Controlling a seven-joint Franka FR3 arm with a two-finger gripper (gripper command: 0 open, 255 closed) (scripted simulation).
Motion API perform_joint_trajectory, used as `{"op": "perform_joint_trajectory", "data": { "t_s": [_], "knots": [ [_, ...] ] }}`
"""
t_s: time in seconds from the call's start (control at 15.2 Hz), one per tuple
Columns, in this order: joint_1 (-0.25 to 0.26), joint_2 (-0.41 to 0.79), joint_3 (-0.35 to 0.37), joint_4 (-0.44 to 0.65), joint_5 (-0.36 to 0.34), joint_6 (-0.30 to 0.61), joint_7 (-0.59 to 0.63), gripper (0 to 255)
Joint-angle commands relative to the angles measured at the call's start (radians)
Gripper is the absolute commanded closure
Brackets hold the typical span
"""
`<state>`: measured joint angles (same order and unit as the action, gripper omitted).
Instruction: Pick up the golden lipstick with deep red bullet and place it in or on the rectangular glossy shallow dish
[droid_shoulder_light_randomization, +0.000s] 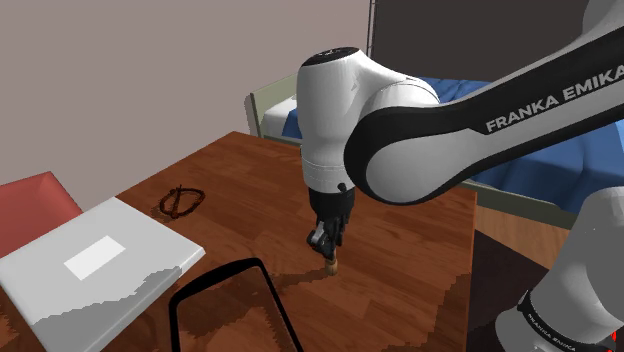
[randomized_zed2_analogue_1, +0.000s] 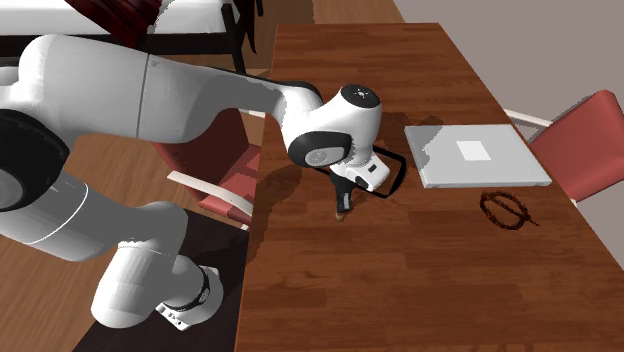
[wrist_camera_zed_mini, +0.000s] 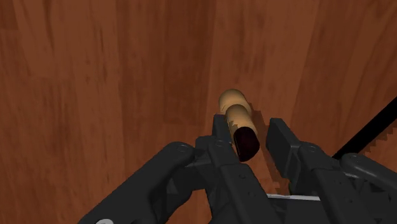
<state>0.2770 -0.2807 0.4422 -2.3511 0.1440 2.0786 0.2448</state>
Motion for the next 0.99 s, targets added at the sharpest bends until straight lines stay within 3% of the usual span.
{"op": "perform_joint_trajectory", "data": {
  "t_s": [0.0,0.46,0.92],
  "knots": [
    [0.0,0.0,0.0,0.0,0.0,0.0,0.0,255],
    [0.0,0.0,0.0,0.0,0.0,0.0,0.0,255],
    [0.0,-0.034,-0.013,0.067,0.004,-0.099,-0.006,255]
  ]
}}
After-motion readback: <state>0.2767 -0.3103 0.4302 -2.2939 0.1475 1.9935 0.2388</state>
